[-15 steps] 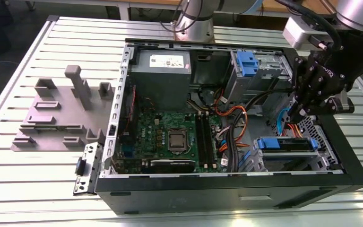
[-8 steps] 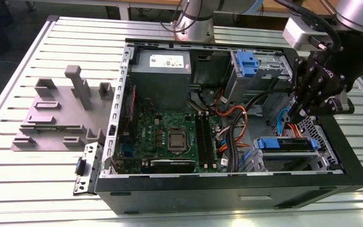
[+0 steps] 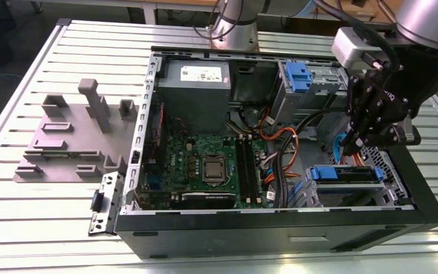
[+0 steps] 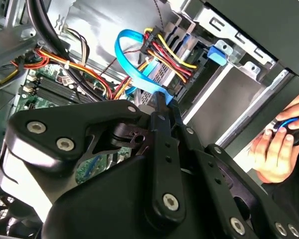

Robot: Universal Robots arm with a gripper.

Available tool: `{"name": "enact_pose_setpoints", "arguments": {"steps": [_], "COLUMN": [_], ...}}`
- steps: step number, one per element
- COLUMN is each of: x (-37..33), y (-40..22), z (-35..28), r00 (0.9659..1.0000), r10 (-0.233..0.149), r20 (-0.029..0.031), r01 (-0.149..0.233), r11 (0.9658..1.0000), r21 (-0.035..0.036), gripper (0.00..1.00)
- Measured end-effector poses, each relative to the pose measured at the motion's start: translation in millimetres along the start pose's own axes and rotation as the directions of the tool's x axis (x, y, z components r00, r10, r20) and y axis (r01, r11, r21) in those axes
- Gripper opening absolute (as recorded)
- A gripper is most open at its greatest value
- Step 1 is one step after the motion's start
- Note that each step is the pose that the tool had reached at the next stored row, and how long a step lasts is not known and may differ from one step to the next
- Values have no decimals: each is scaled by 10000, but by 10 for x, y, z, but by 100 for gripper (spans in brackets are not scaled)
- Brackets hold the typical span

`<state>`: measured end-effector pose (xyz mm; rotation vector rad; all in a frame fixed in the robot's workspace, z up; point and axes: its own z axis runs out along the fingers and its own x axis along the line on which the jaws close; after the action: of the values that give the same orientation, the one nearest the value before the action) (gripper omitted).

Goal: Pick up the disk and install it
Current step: 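Insert the second disk wire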

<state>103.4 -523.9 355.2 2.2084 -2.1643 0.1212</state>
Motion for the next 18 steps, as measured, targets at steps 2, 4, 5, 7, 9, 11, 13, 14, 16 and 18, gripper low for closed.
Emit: {"name": "enact_pose_setpoints", "arguments": {"steps": [2,4,5,7,9,11,13,14,16,18], "x": [17,45,57,69,72,73,75,79,92,110], "y": [4,6,7,7,16,35,57,67,80,89], "z": [9,21,27,31,38,43,49,53,66,81], "r00": [9998,9995,9994,9994,9994,9994,9994,9993,9993,9993], "r10": [5,9,11,8,10,20,29,30,33,33], "r20": [173,329,349,348,348,348,359,363,371,375], "r01": [-5,-10,-12,-11,-17,-34,-50,-52,-56,-58], "r11": [10000,10000,10000,10000,9998,9991,9984,9982,9980,9978], "r21": [20,27,33,79,222,417,564,598,637,661], "gripper": [16,16,16,16,16,16,16,16,16,16]}}
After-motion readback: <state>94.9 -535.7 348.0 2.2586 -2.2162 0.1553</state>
